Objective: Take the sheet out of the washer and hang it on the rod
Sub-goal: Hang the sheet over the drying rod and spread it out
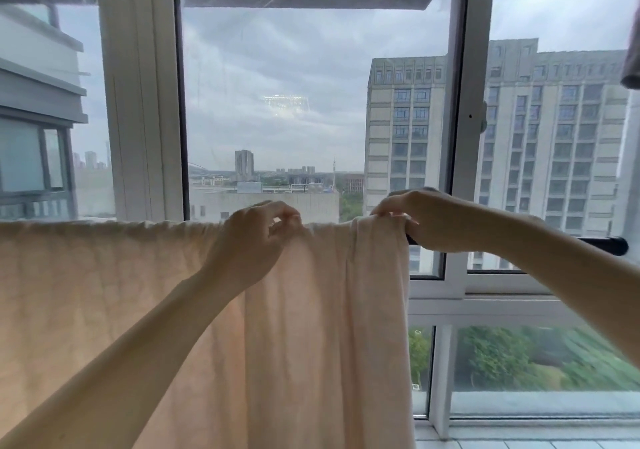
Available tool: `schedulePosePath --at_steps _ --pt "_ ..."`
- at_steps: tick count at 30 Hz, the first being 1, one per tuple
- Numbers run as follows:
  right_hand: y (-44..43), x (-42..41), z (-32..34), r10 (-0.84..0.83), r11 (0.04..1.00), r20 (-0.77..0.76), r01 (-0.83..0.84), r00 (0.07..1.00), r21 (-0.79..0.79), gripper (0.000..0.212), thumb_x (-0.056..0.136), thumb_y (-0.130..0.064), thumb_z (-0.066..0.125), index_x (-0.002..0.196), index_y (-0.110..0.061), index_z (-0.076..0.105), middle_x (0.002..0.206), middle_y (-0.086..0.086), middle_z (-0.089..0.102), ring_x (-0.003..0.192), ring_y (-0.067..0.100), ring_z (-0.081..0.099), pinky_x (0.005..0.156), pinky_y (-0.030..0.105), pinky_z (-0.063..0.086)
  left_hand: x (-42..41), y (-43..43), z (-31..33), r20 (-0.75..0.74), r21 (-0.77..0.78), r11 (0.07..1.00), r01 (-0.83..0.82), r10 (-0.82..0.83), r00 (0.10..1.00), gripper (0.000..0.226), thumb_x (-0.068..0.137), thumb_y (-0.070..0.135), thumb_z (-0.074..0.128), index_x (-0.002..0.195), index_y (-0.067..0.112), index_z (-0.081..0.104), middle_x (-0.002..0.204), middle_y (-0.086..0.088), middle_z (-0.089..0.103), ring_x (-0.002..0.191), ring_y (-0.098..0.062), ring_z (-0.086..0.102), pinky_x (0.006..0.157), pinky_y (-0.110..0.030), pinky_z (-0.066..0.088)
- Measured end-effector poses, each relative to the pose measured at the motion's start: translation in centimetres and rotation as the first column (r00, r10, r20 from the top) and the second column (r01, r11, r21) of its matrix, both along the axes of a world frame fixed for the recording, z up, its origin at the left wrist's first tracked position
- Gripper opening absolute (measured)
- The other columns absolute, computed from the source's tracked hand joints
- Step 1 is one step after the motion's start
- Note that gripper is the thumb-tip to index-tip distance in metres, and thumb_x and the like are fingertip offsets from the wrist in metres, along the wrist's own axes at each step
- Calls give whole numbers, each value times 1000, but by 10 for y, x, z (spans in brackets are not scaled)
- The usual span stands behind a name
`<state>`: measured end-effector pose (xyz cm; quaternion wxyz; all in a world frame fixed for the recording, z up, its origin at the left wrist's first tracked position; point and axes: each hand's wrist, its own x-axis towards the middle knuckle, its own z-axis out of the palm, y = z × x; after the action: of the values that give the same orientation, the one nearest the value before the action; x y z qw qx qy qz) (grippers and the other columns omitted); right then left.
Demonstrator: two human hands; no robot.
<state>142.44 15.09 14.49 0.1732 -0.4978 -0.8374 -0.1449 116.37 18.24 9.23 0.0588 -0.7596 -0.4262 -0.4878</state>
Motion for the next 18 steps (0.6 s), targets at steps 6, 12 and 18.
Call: schedulePosePath --at_steps 6,12,18 --pt "-1 -20 -1 86 994 -176 -97 981 -52 21 96 -14 53 116 -19 61 105 -10 63 89 0 59 70 10 46 8 1 1 -55 9 998 69 -68 996 10 90 26 64 90 24 74 86 15 69 84 2 61 78 -19 47" --pt "10 -37 -14 171 962 -168 -128 971 240 14 93 -24 60 97 -17 71 95 -10 65 84 8 60 80 33 53 8 1 2 43 54 997 -46 44 998 10 90 20 64 80 20 67 74 18 62 72 7 55 61 -4 33" --pt "16 -29 -9 143 961 -251 -74 957 267 16 97 -16 52 94 -10 66 94 -1 63 83 12 59 82 31 52 12 5 0 100 104 990 -92 82 992 13 93 17 59 80 17 61 74 16 58 67 4 53 60 -4 36"
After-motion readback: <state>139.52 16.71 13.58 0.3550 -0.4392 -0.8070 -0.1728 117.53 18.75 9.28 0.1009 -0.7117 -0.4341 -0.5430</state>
